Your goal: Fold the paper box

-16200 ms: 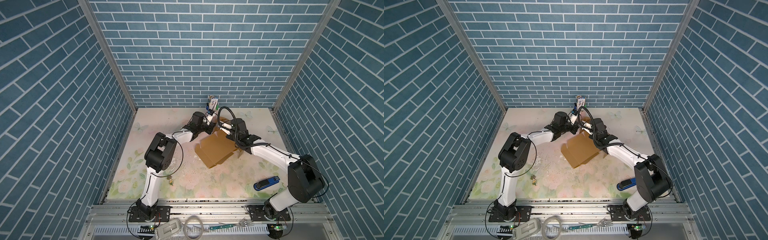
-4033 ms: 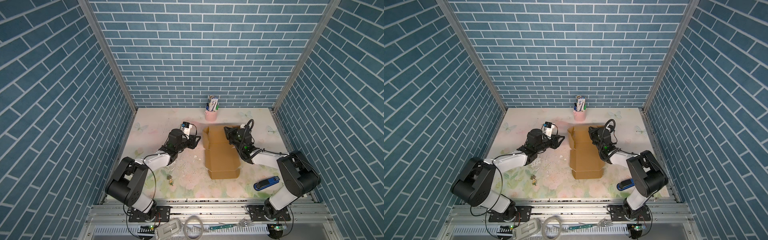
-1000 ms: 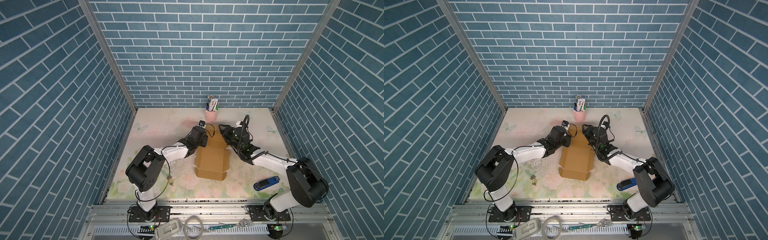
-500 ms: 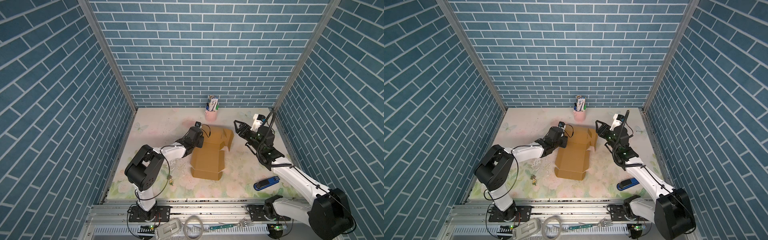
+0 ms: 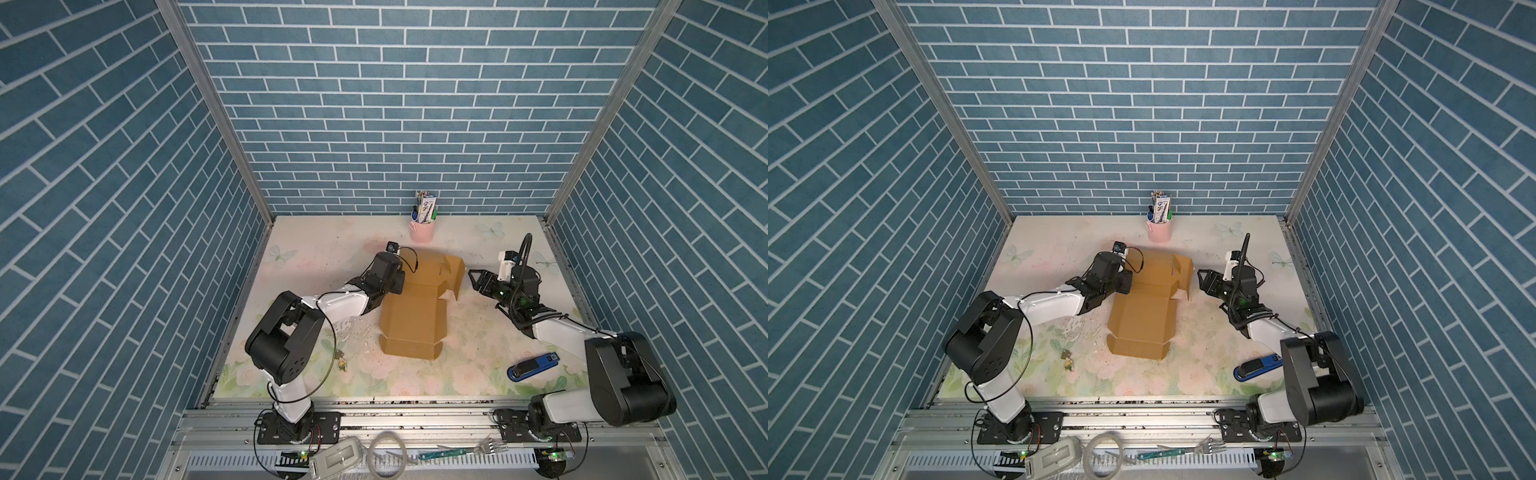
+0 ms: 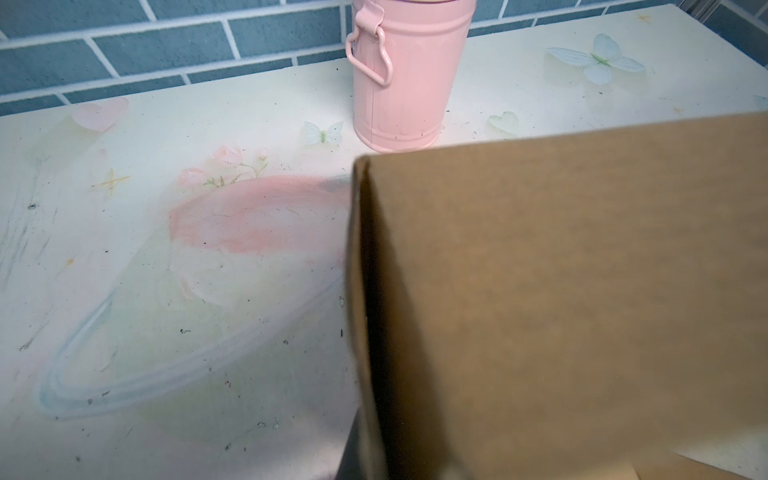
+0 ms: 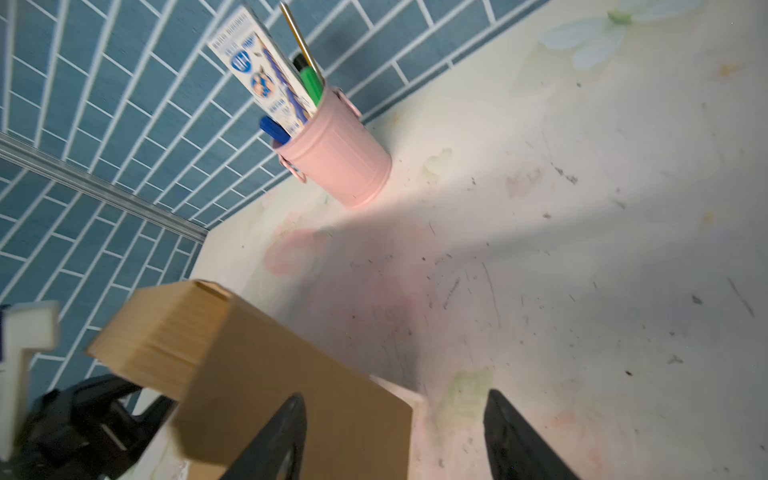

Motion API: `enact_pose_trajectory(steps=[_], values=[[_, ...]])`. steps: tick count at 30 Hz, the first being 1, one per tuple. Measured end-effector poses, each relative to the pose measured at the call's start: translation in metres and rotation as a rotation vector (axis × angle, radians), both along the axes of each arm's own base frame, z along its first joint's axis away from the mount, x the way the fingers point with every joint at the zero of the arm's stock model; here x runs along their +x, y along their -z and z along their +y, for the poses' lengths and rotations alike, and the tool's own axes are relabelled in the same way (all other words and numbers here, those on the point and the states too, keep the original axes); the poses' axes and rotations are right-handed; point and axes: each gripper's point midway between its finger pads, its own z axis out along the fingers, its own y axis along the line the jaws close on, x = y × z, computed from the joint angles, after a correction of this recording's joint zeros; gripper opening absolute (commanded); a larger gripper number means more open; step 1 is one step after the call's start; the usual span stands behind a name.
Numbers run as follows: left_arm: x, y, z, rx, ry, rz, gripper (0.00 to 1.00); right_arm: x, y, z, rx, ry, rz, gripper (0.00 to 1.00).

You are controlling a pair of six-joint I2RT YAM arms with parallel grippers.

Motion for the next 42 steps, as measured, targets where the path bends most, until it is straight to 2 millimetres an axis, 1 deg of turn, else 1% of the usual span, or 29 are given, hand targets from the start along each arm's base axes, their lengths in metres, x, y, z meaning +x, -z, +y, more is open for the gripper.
enact_pose_trajectory(steps=[1, 3, 6, 12, 16, 22, 25, 30, 37, 42], values=[[0.000, 0.000, 0.000, -0.002, 0.001, 0.000, 0.03, 0.001, 0.008, 0.001, -0.001, -0.010, 0.011, 0.66], [-0.001, -0.001, 0.000, -0.005, 0.004, -0.001, 0.03, 0.003, 0.015, 0.006, 0.002, -0.042, 0.010, 0.66], [-0.003, -0.001, -0.001, -0.013, 0.012, -0.002, 0.03, 0.005, 0.018, 0.018, 0.015, -0.112, -0.016, 0.65], [-0.002, -0.002, -0.002, -0.032, 0.022, -0.005, 0.03, 0.005, 0.013, 0.040, 0.044, -0.263, -0.090, 0.65], [-0.001, -0.002, -0.001, -0.042, 0.024, -0.003, 0.03, -0.003, 0.003, 0.055, 0.056, -0.356, -0.147, 0.65], [-0.003, 0.000, -0.002, -0.057, 0.035, 0.006, 0.03, -0.019, -0.005, 0.079, 0.051, -0.474, -0.207, 0.63], [-0.003, 0.000, -0.002, -0.060, 0.034, 0.008, 0.03, -0.024, -0.007, 0.086, 0.051, -0.506, -0.224, 0.63], [-0.003, 0.000, -0.003, -0.067, 0.036, 0.011, 0.03, -0.025, -0.012, 0.094, 0.035, -0.540, -0.255, 0.63], [-0.003, 0.000, -0.002, -0.075, 0.027, 0.016, 0.03, -0.030, -0.015, 0.112, -0.014, -0.599, -0.273, 0.63], [-0.002, 0.000, -0.001, -0.080, 0.027, 0.019, 0.03, -0.037, -0.011, 0.116, -0.030, -0.625, -0.261, 0.69]])
